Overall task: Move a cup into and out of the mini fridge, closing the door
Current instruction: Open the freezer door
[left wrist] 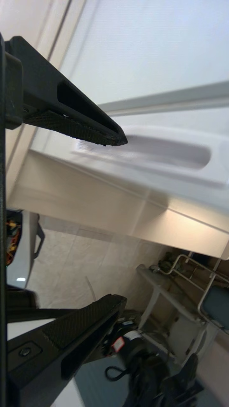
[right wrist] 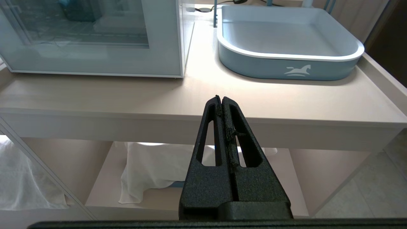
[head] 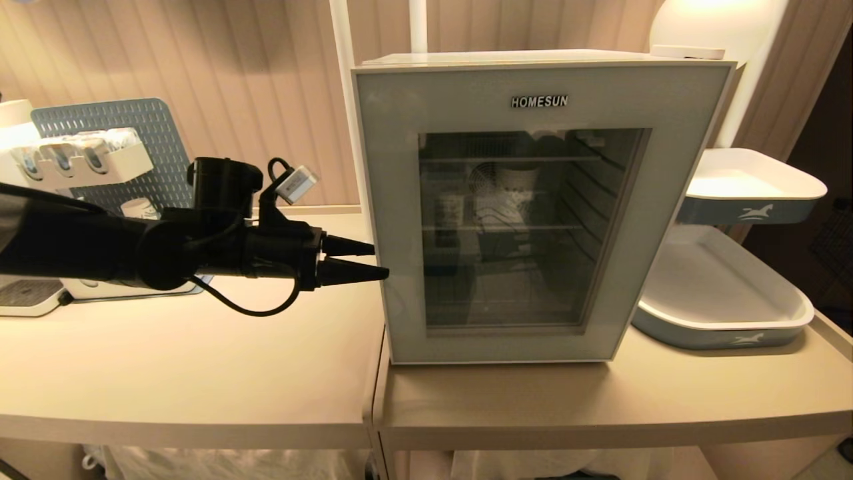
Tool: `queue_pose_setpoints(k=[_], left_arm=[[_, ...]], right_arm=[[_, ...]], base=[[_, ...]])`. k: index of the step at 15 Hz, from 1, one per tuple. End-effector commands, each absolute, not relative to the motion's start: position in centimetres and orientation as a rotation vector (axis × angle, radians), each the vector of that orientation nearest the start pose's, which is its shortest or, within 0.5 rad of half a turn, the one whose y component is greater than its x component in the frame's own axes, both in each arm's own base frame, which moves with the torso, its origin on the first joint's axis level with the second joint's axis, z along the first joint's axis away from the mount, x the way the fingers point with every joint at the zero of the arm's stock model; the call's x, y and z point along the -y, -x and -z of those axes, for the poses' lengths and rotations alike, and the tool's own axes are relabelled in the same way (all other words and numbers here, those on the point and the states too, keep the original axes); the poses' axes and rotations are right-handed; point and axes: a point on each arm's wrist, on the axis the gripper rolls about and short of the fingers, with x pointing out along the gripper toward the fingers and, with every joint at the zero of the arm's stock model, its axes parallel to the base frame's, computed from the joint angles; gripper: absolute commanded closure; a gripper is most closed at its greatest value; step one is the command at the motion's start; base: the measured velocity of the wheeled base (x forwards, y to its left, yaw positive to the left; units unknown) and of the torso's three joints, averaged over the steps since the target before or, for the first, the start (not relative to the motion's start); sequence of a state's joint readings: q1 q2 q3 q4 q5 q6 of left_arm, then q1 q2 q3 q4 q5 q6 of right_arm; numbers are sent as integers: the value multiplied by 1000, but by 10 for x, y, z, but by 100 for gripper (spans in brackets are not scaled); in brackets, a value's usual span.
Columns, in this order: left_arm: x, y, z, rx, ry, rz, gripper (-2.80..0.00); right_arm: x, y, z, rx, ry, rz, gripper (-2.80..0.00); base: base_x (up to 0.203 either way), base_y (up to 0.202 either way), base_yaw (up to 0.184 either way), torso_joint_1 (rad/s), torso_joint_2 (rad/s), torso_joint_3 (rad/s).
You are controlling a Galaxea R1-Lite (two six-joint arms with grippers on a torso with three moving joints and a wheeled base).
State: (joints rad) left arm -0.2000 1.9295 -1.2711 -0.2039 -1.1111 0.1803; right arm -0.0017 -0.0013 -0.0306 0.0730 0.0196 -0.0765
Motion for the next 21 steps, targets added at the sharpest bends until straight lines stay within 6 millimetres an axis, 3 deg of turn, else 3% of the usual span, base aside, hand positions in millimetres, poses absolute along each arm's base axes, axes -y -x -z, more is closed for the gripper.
queue_pose_setpoints(k=[1, 3, 6, 10, 16, 21], left_arm=[[105, -367, -188, -288, 66, 1309, -280], [116, -368, -193, -261, 116, 1276, -280], [116, -366, -195, -262, 153, 1273, -280], [109, -337, -206, -299, 208, 1299, -280], [94, -245, -243, -237, 189, 1405, -280], [119, -157, -265, -267, 213, 1662, -280]], right_arm=[[0, 25, -76, -43, 76, -20, 0], [0, 25, -76, -44, 76, -20, 0], [0, 25, -76, -44, 76, -20, 0], [0, 25, -76, -44, 78, -20, 0], [0, 25, -76, -42, 81, -20, 0], [0, 25, -76, -44, 73, -20, 0]], base=[[0, 0, 0, 0, 0, 0], [0, 0, 0, 0, 0, 0], [0, 0, 0, 0, 0, 0], [0, 0, 0, 0, 0, 0], [0, 0, 0, 0, 0, 0], [0, 0, 0, 0, 0, 0]])
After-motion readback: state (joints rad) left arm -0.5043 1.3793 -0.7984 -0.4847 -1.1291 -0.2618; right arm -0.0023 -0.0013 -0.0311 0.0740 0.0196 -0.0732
